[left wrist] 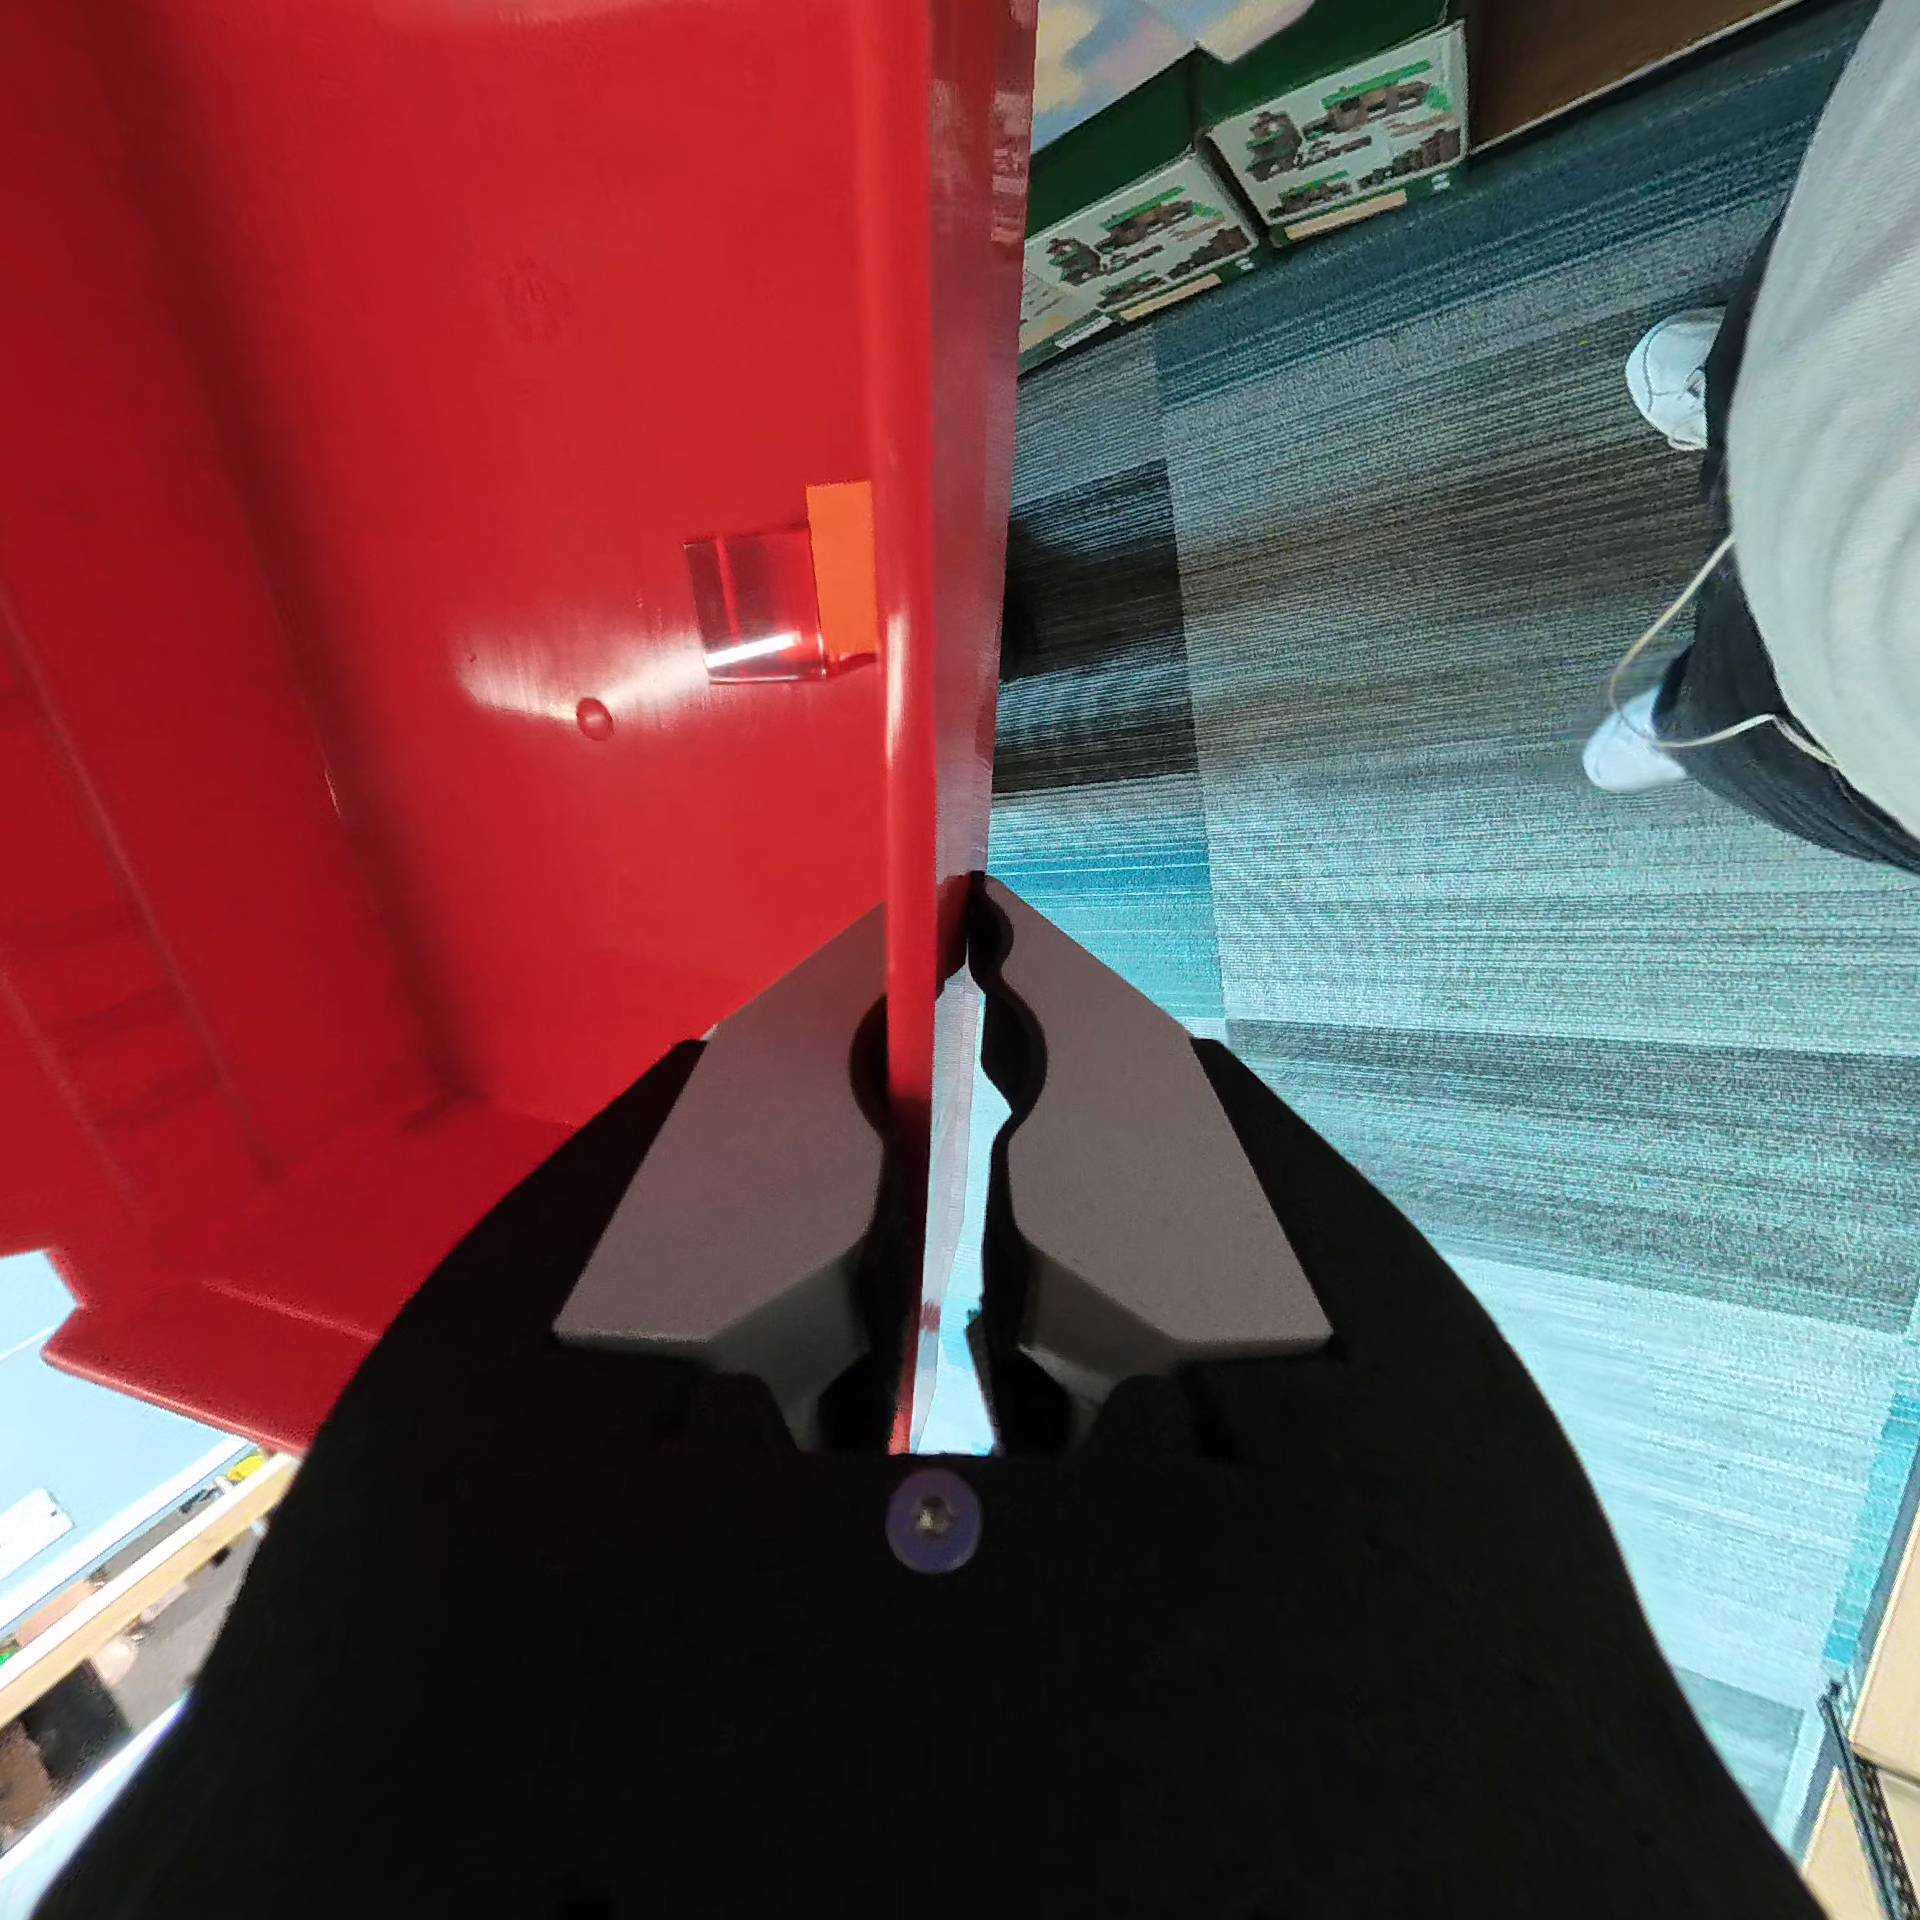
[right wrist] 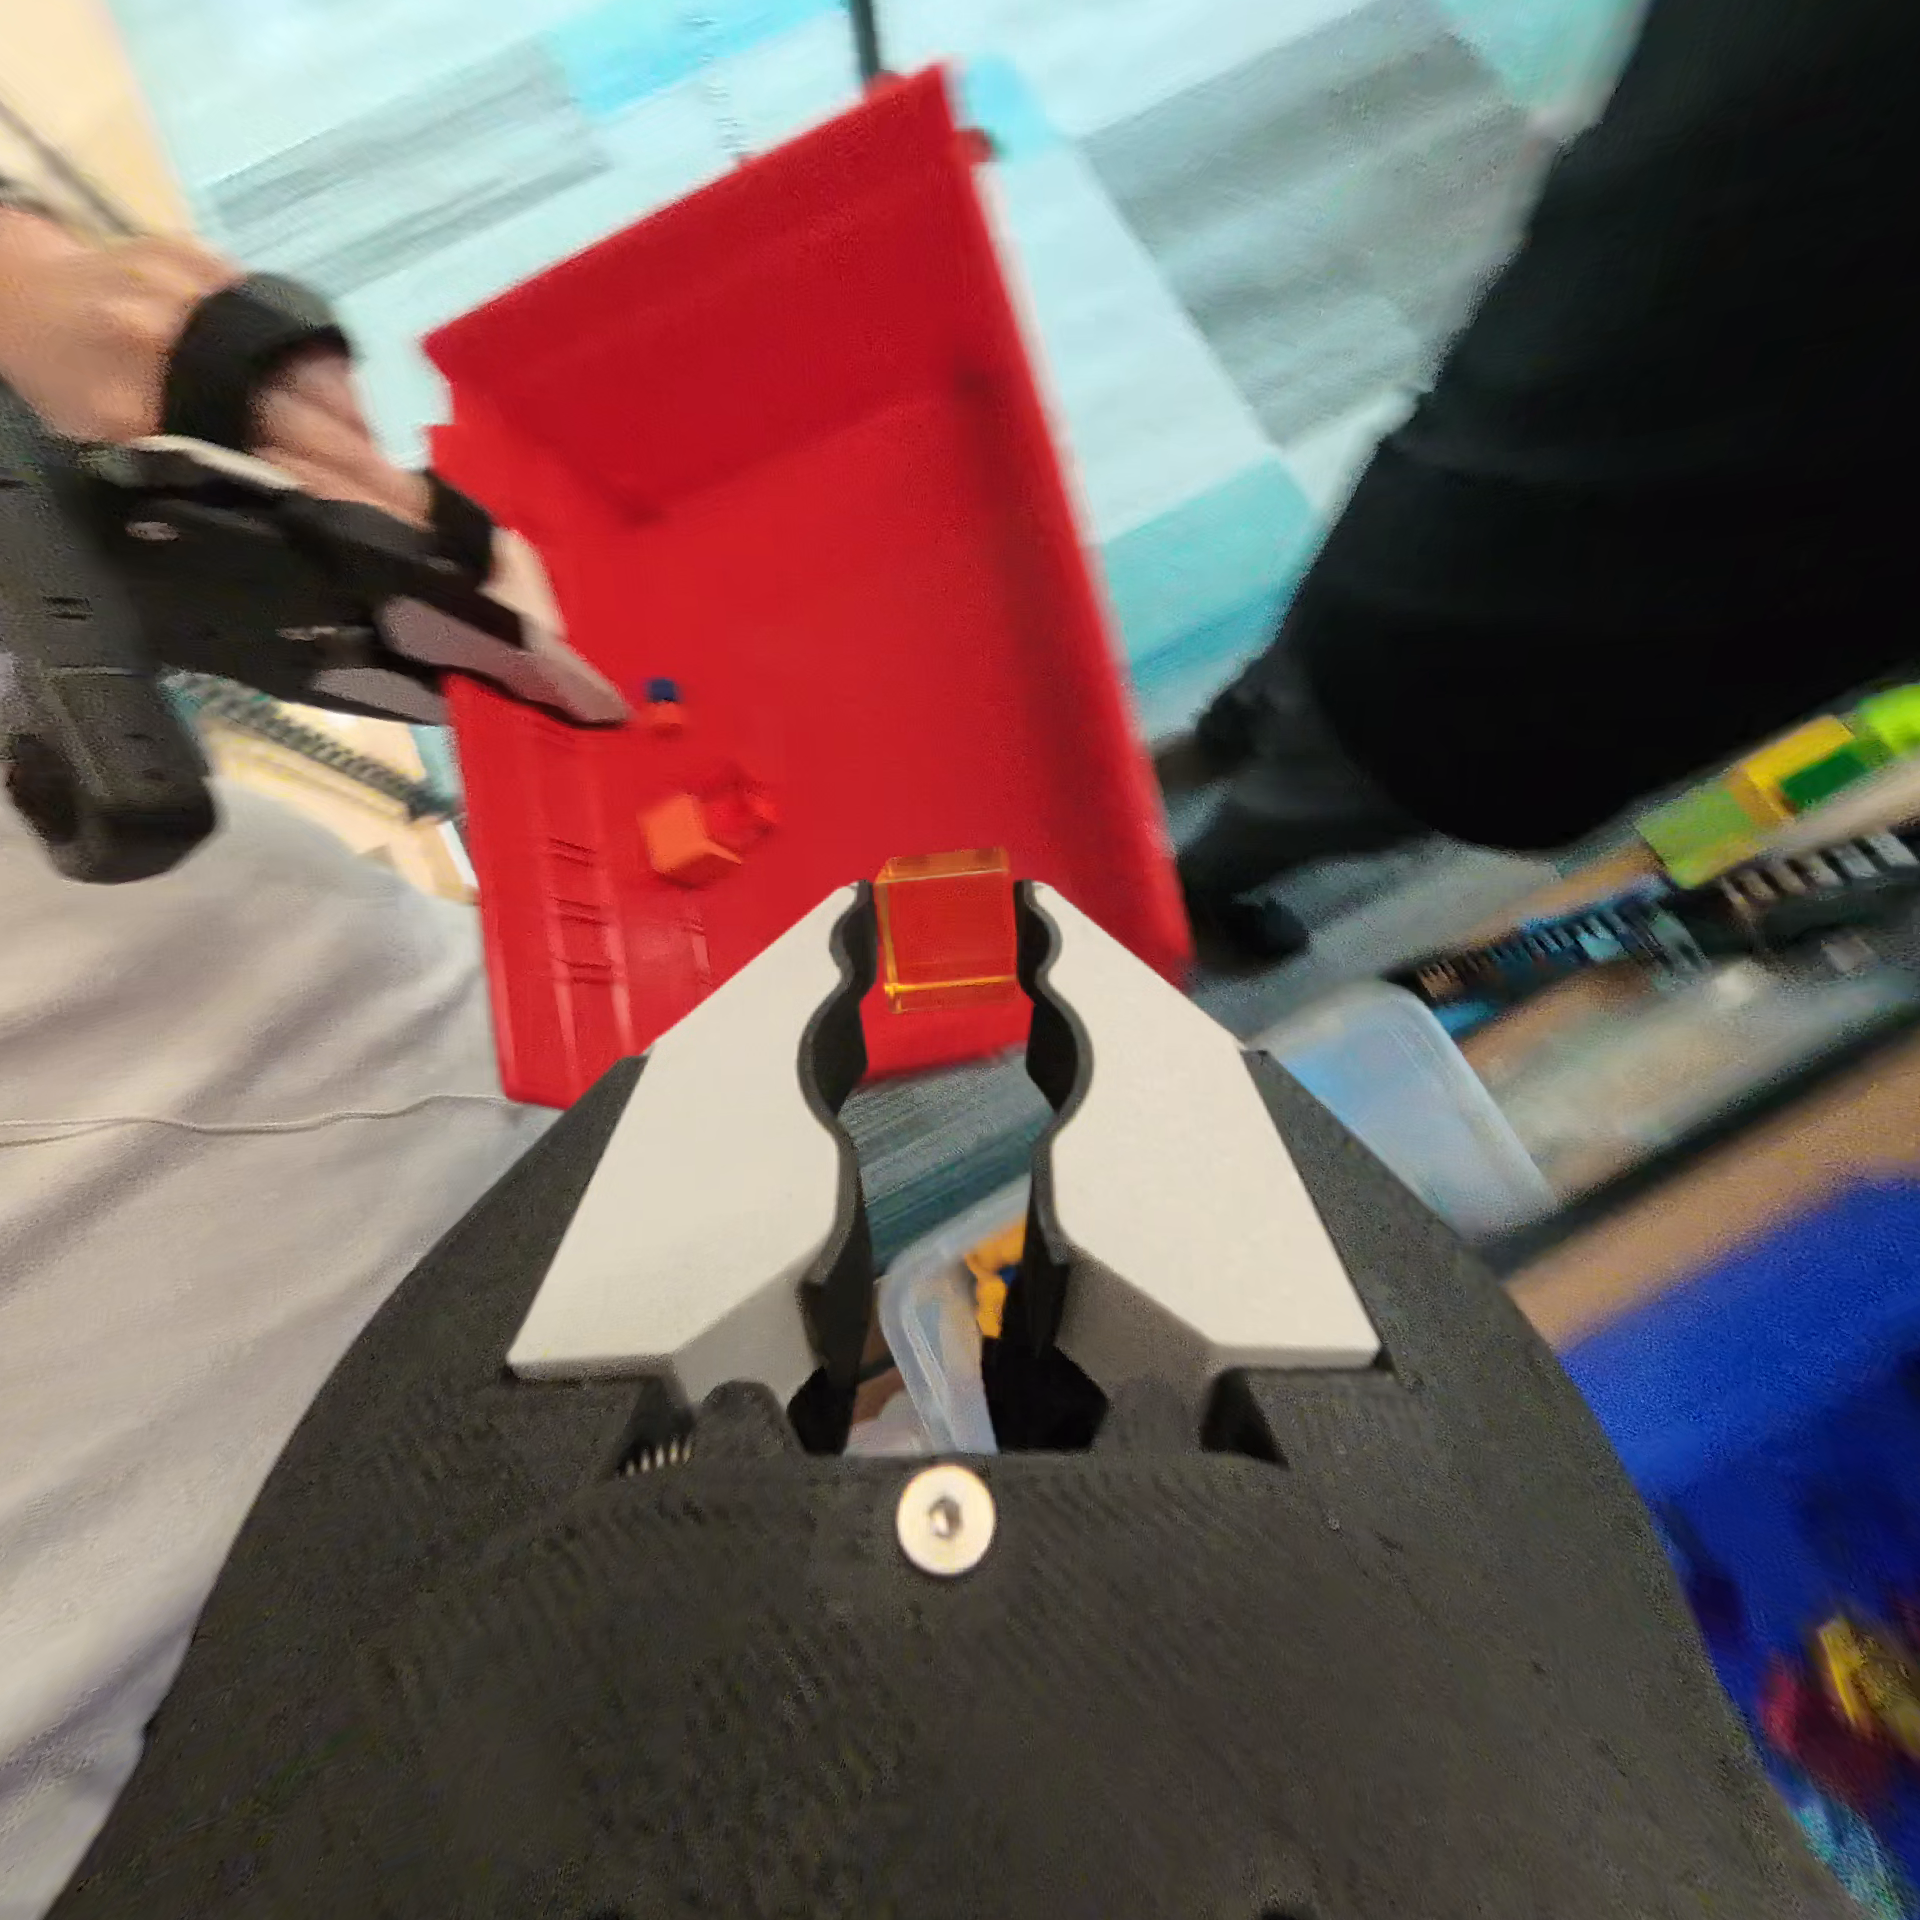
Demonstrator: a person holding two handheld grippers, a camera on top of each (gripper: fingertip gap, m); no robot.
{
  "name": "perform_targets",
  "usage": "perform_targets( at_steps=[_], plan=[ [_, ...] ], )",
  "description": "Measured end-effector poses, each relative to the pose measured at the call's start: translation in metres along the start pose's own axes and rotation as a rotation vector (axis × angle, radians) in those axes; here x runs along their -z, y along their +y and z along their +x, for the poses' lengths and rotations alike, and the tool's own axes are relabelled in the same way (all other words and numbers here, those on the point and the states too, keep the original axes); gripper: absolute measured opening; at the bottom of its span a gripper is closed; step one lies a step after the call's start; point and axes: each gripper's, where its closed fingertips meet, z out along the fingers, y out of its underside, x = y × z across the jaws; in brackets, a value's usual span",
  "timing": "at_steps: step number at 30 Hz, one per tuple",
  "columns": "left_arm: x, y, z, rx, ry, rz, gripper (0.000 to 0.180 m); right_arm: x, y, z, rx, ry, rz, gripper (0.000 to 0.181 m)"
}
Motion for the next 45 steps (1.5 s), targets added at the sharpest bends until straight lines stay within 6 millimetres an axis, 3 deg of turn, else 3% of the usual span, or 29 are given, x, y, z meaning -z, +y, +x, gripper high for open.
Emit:
perform_targets(
  at_steps=[2, 3, 5, 7, 10, 13, 14, 17, 20, 24, 26, 29, 32, 34, 37, 41, 45],
  plan=[
    [0.007, 0.017, 0.008, 0.028, -0.006, 0.012, 0.001, -0.053, -0.020, -0.042, 0.088, -0.098, -0.050, 0.028],
    [0.010, 0.028, 0.012, 0.044, -0.009, 0.013, 0.002, -0.079, -0.029, -0.059, 0.133, -0.142, -0.081, 0.044],
    [0.020, 0.057, 0.021, 0.073, -0.023, 0.005, 0.002, -0.125, -0.053, -0.078, 0.227, -0.164, -0.125, 0.054],
    [0.030, 0.095, 0.032, 0.086, -0.041, -0.023, 0.002, -0.159, -0.094, -0.084, 0.349, -0.115, -0.091, 0.057],
    [0.046, 0.163, 0.052, 0.109, -0.056, -0.074, 0.002, -0.212, -0.173, -0.074, 0.537, 0.096, 0.013, 0.071],
    [0.063, 0.241, 0.072, 0.120, -0.054, -0.111, 0.002, -0.285, -0.214, -0.077, 0.579, 0.168, -0.085, 0.085],
    [0.068, 0.268, 0.079, 0.115, -0.055, -0.123, 0.002, -0.313, -0.223, -0.085, 0.569, 0.133, -0.128, 0.084],
    [0.081, 0.349, 0.093, 0.100, -0.061, -0.182, 0.003, -0.399, -0.251, -0.116, 0.550, 0.016, -0.297, 0.055],
    [0.090, 0.419, 0.105, 0.137, -0.025, -0.227, 0.002, -0.470, -0.273, -0.146, 0.590, -0.091, -0.532, 0.003],
    [0.084, 0.498, 0.123, 0.257, 0.066, -0.195, 0.004, -0.557, -0.319, -0.172, 0.559, -0.171, -0.666, 0.002],
    [0.074, 0.535, 0.124, 0.332, 0.066, -0.163, 0.010, -0.597, -0.333, -0.174, 0.564, -0.207, -0.736, 0.002],
    [0.059, 0.602, 0.113, 0.430, -0.042, -0.153, 0.033, -0.658, -0.352, -0.175, 0.527, -0.269, -0.803, 0.002],
    [0.046, 0.660, 0.096, 0.589, -0.173, -0.065, 0.055, -0.724, -0.360, -0.161, 0.486, -0.312, -0.859, 0.003],
    [0.038, 0.700, 0.090, 0.739, -0.218, -0.034, 0.081, -0.766, -0.361, -0.148, 0.442, -0.335, -0.888, 0.002],
    [0.029, 0.759, 0.088, 1.025, -0.276, 0.066, 0.088, -0.823, -0.365, -0.126, 0.387, -0.352, -0.849, 0.002],
    [0.003, 0.837, 0.091, 1.448, -0.317, 0.237, 0.084, -0.872, -0.366, -0.100, 0.266, -0.293, -0.774, 0.002],
    [-0.036, 0.899, 0.079, 1.559, -0.326, 0.313, 0.084, -0.893, -0.344, -0.087, -0.001, -0.248, -0.687, 0.002]
  ],
)
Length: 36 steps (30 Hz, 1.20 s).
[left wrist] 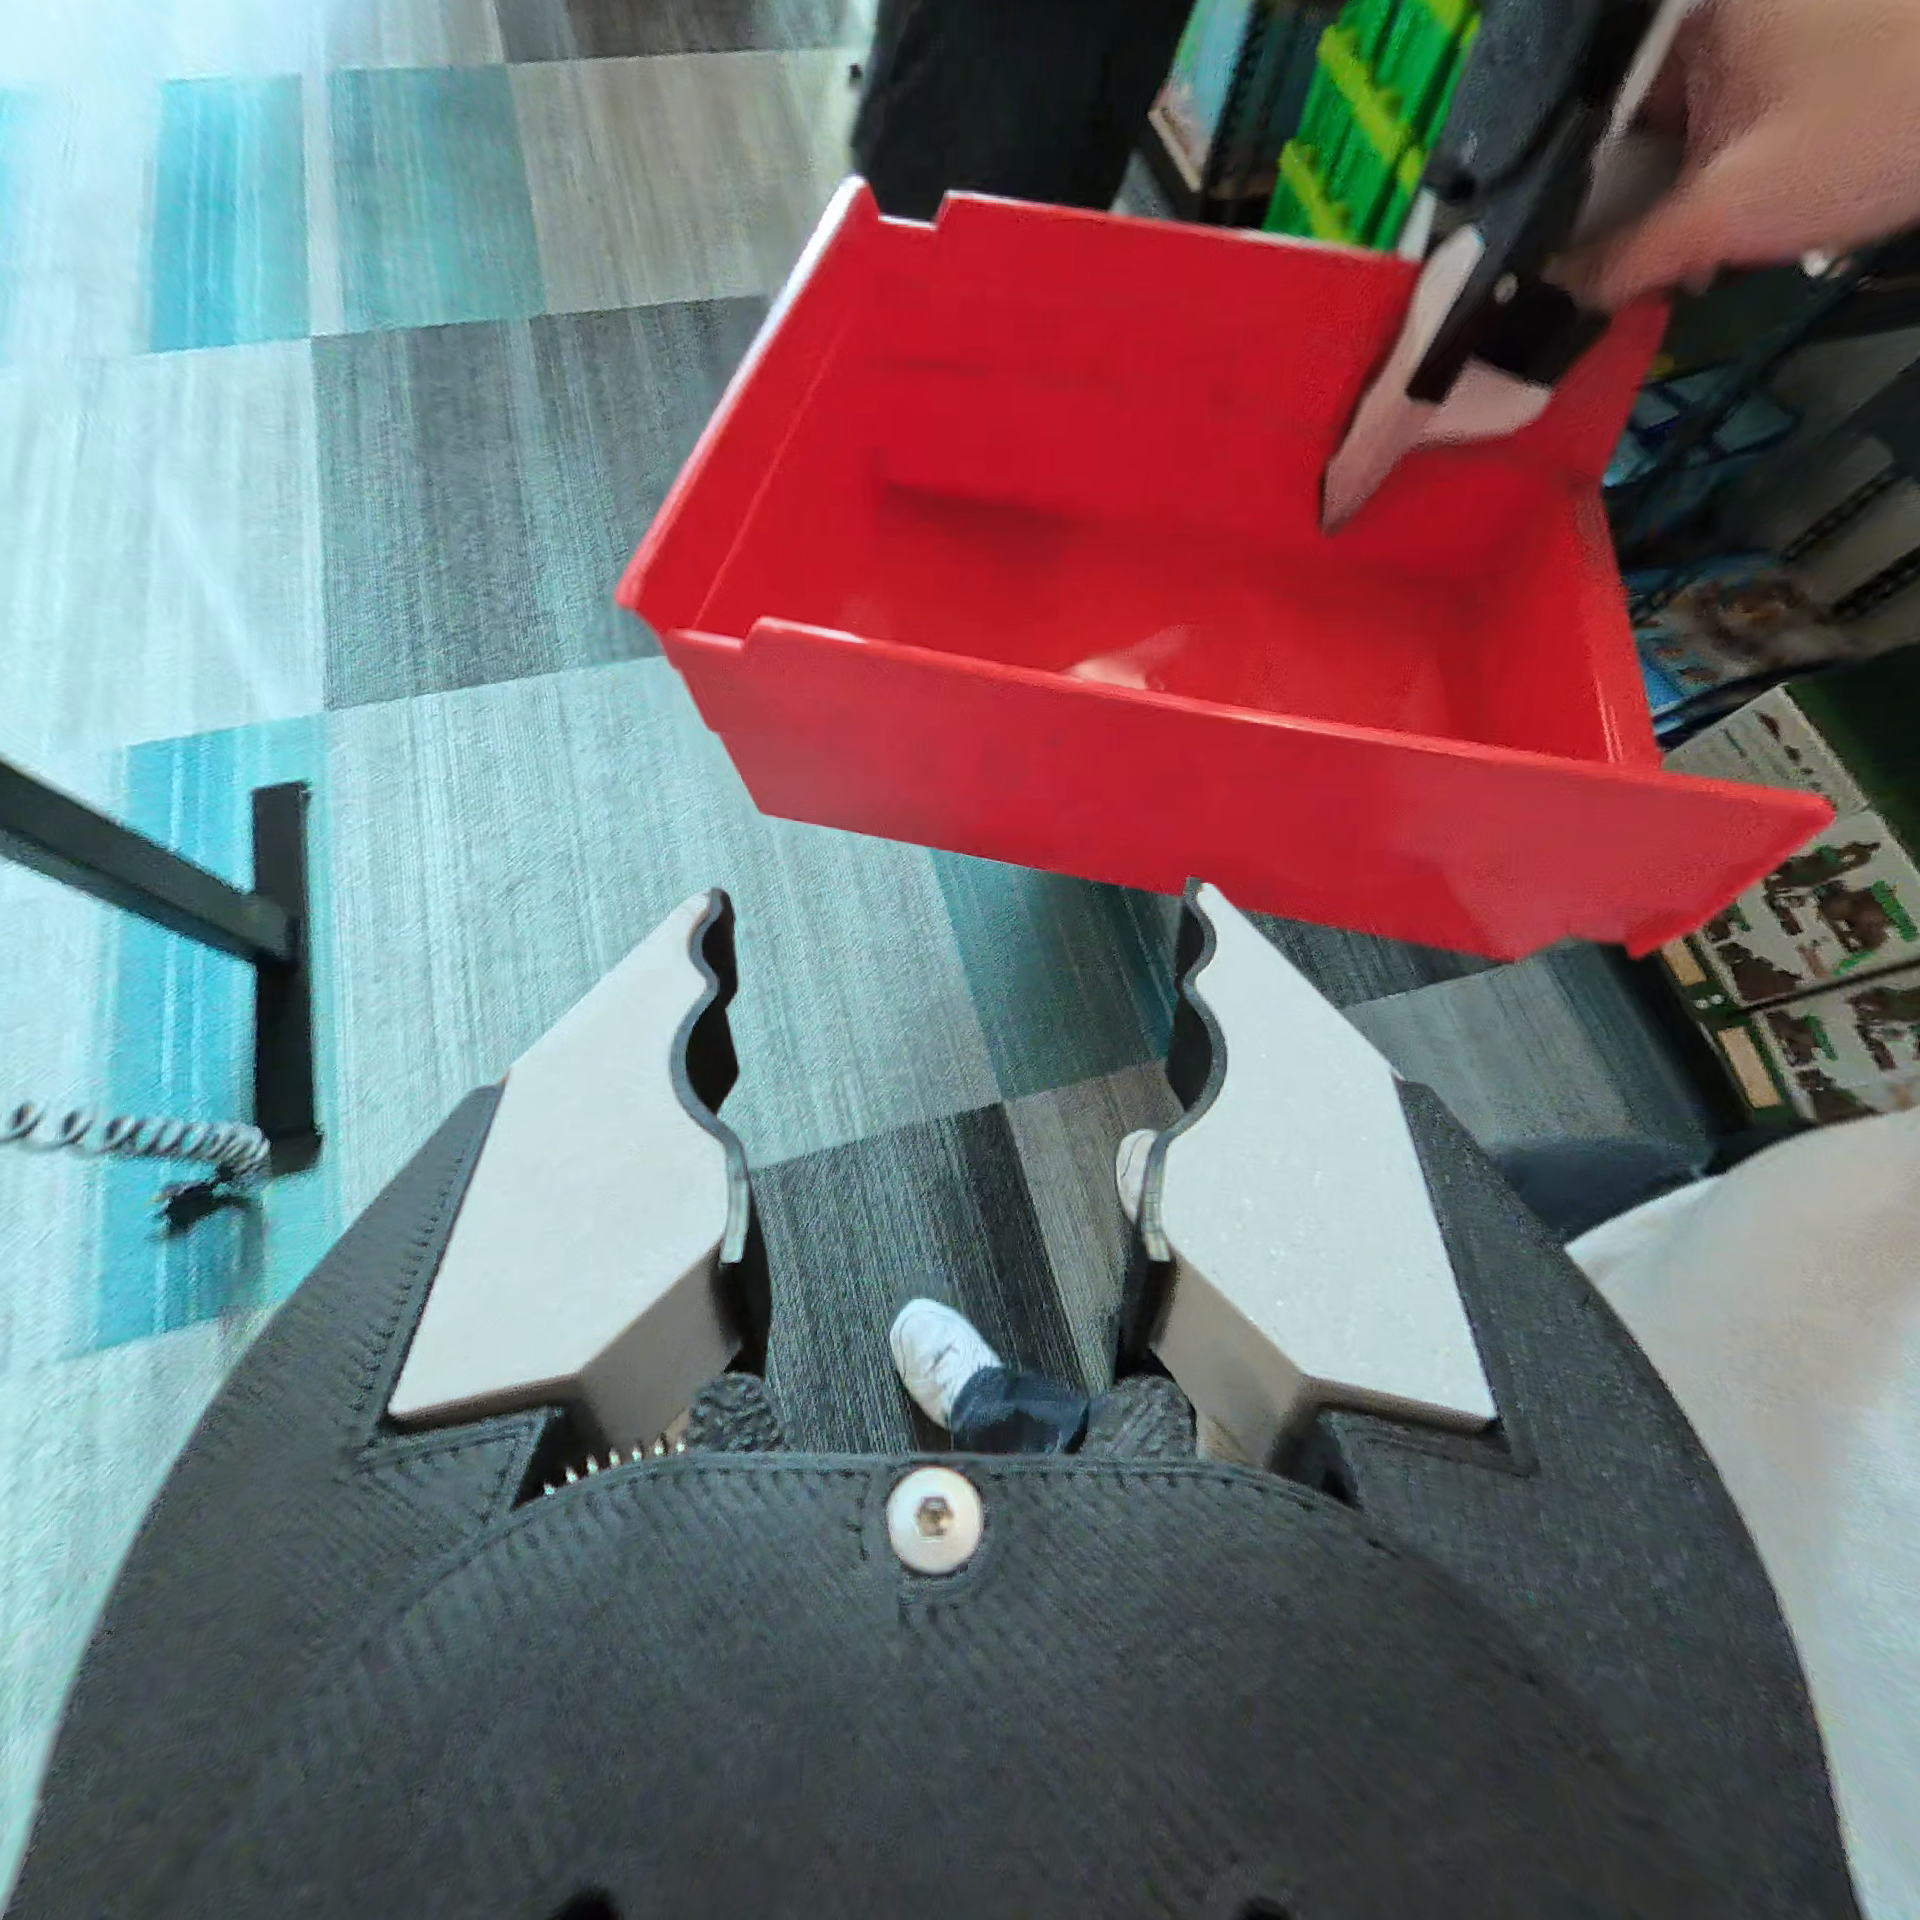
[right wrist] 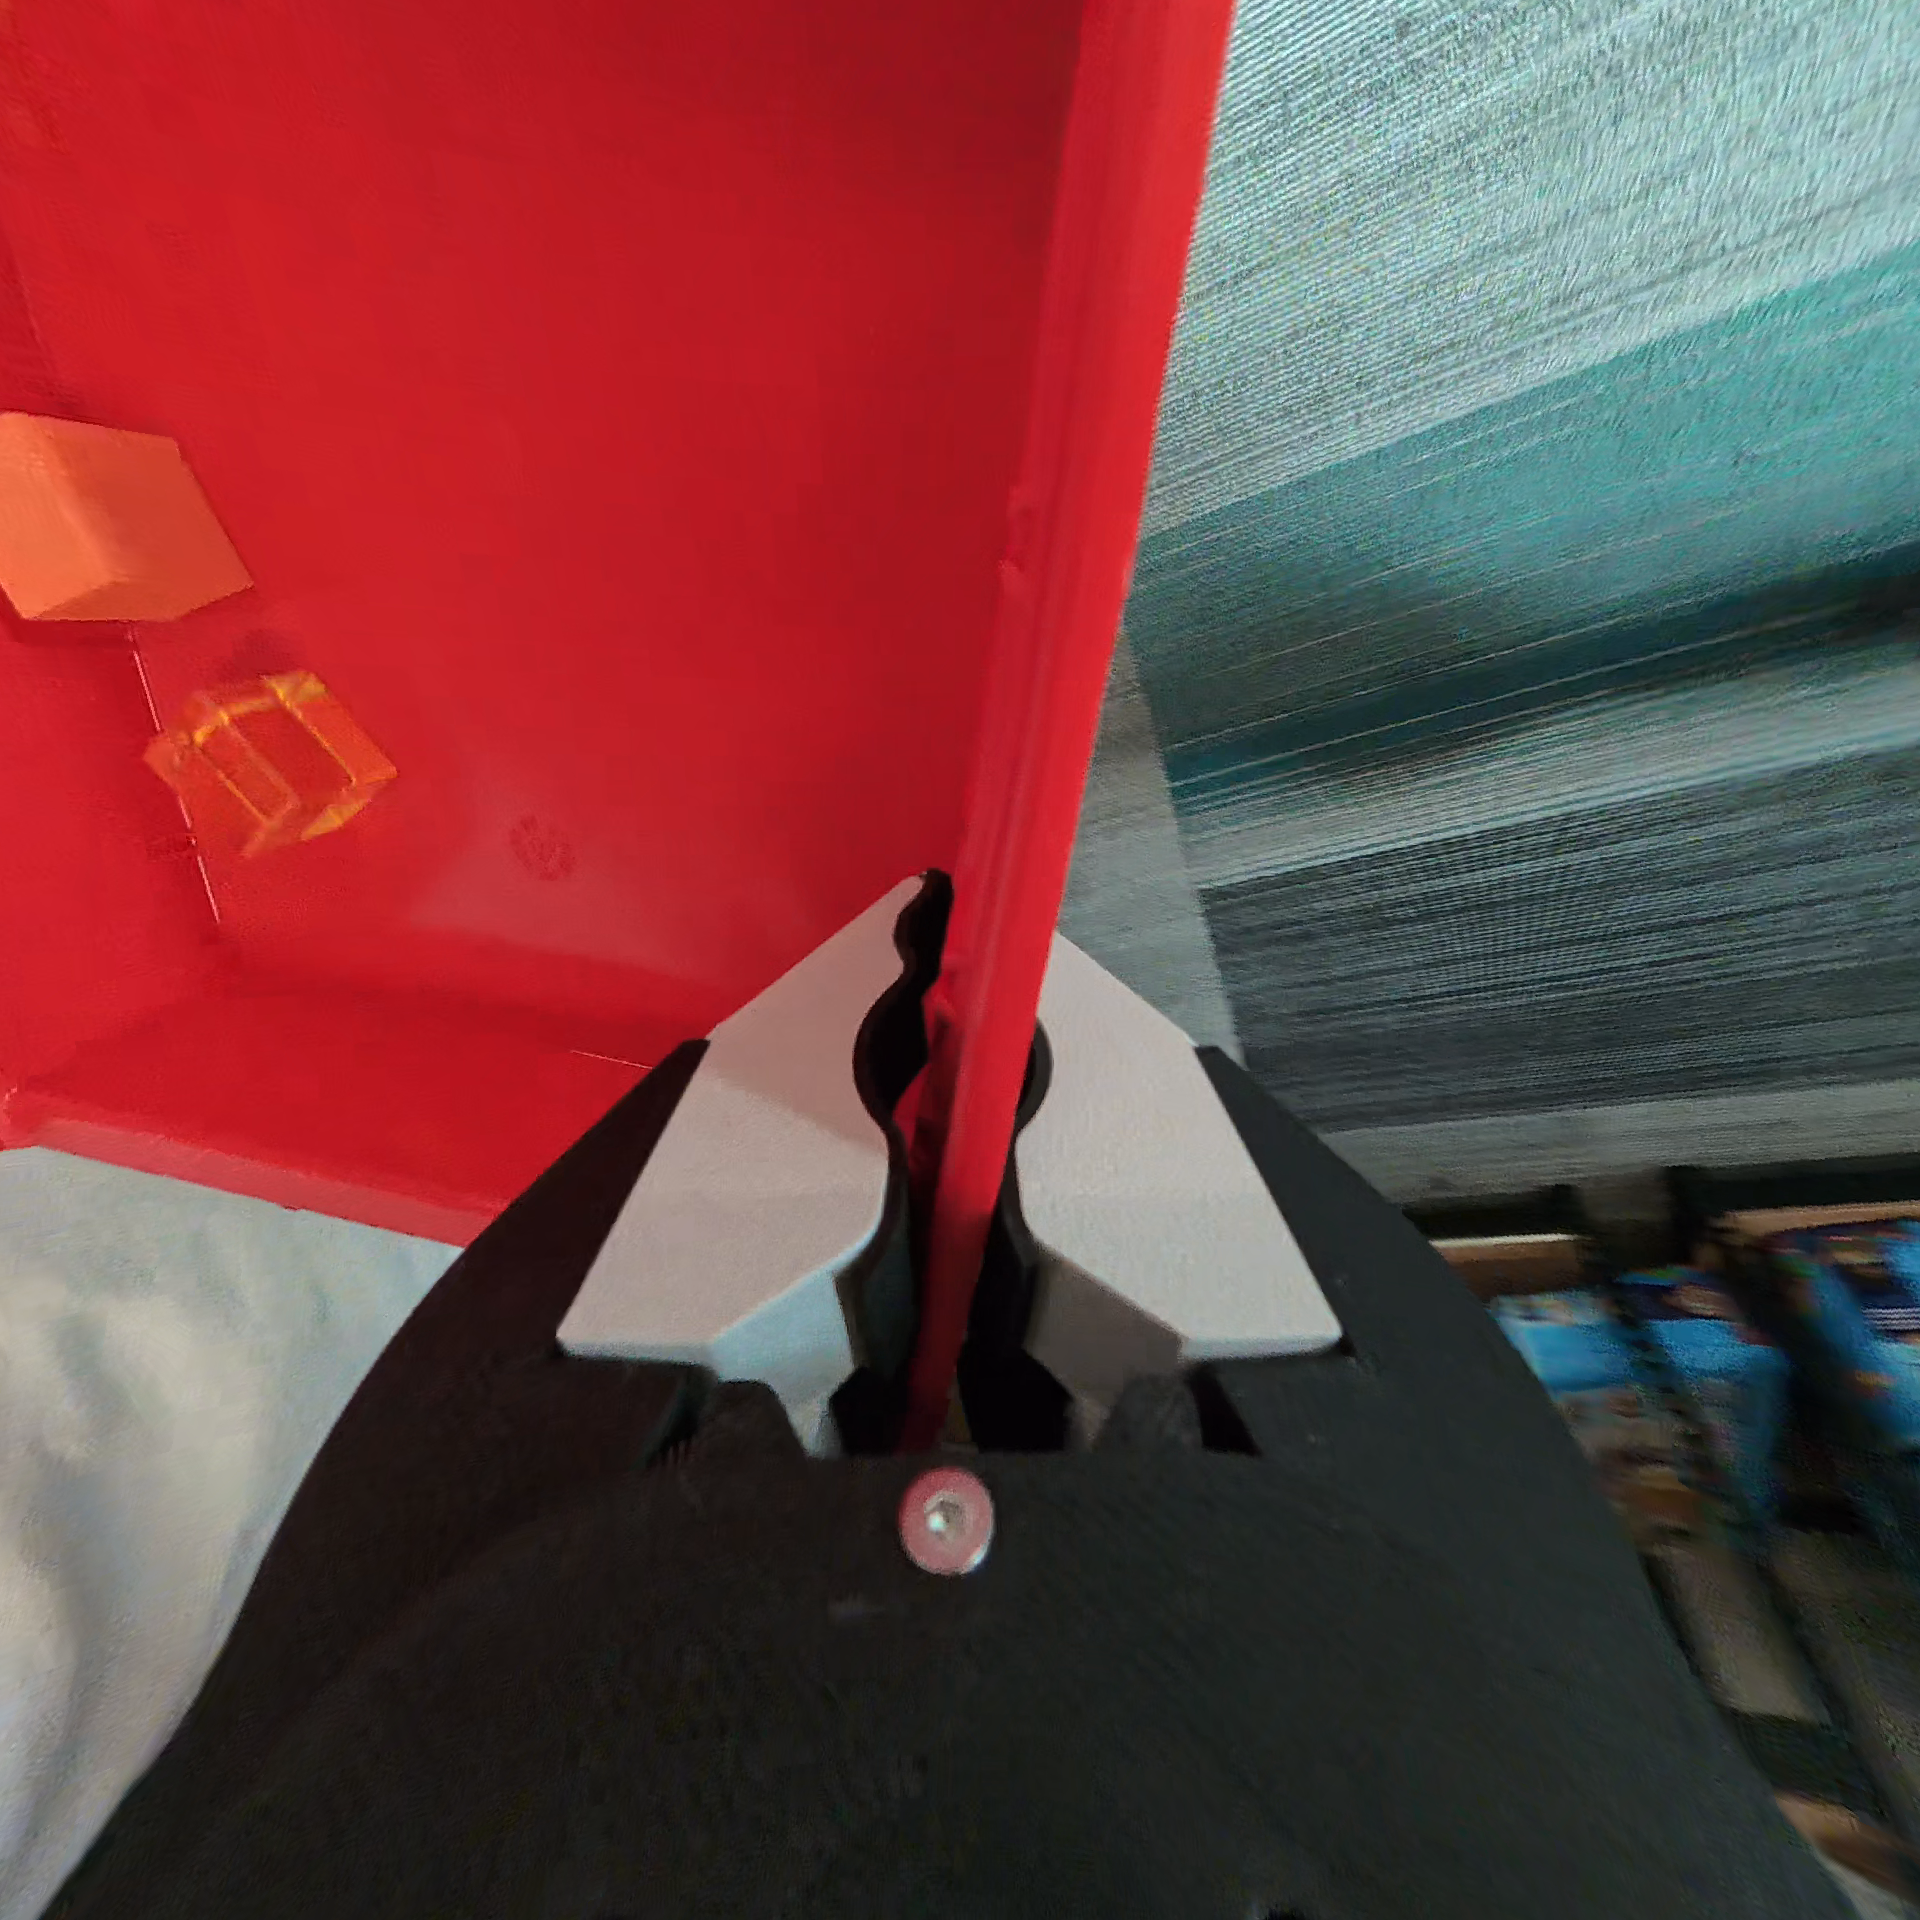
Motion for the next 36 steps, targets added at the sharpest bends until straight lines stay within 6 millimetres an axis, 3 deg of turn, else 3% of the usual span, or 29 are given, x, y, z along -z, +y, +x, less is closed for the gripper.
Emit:
perform_targets(
  at_steps=[4, 8, 11, 13, 15, 17, 22, 26, 31, 33, 36],
  plan=[
    [-0.043, -0.021, -0.034, -0.080, 0.174, -0.009, 0.084, -0.015, 0.037, 0.006, -0.303, 0.009, 0.120, 0.002],
    [-0.073, -0.062, -0.056, -0.268, 0.296, -0.029, 0.081, -0.016, 0.104, 0.003, -0.601, 0.080, 0.211, 0.002],
    [-0.095, -0.107, -0.036, -0.392, 0.399, 0.014, 0.073, -0.016, 0.170, -0.012, -0.828, 0.097, 0.262, 0.002],
    [-0.112, -0.135, 0.004, -0.448, 0.517, 0.043, 0.071, -0.015, 0.217, -0.026, -0.968, 0.107, 0.302, 0.002],
    [-0.125, -0.160, 0.064, -0.500, 0.667, 0.053, 0.065, -0.016, 0.265, -0.047, -1.098, 0.099, 0.348, 0.002],
    [-0.134, -0.181, 0.138, -0.559, 0.814, 0.045, 0.059, -0.018, 0.316, -0.069, -1.217, 0.093, 0.396, 0.002],
    [-0.132, -0.229, 0.358, -0.793, 1.086, 0.088, 0.045, -0.019, 0.452, -0.129, -1.478, 0.105, 0.476, 0.002],
    [-0.130, -0.250, 0.531, -0.993, 1.173, 0.141, 0.041, -0.017, 0.571, -0.177, -1.624, 0.139, 0.485, 0.002],
    [-0.139, -0.276, 0.730, -0.937, 1.387, -0.018, 0.040, -0.011, 0.705, -0.245, -1.805, 0.169, 0.420, 0.002],
    [-0.154, -0.298, 0.799, -0.921, 1.413, -0.063, 0.042, -0.009, 0.748, -0.274, -1.884, 0.201, 0.391, 0.002],
    [-0.192, -0.339, 0.889, -0.954, 1.342, -0.088, 0.047, -0.009, 0.792, -0.313, -2.011, 0.222, 0.386, 0.002]
  ],
)
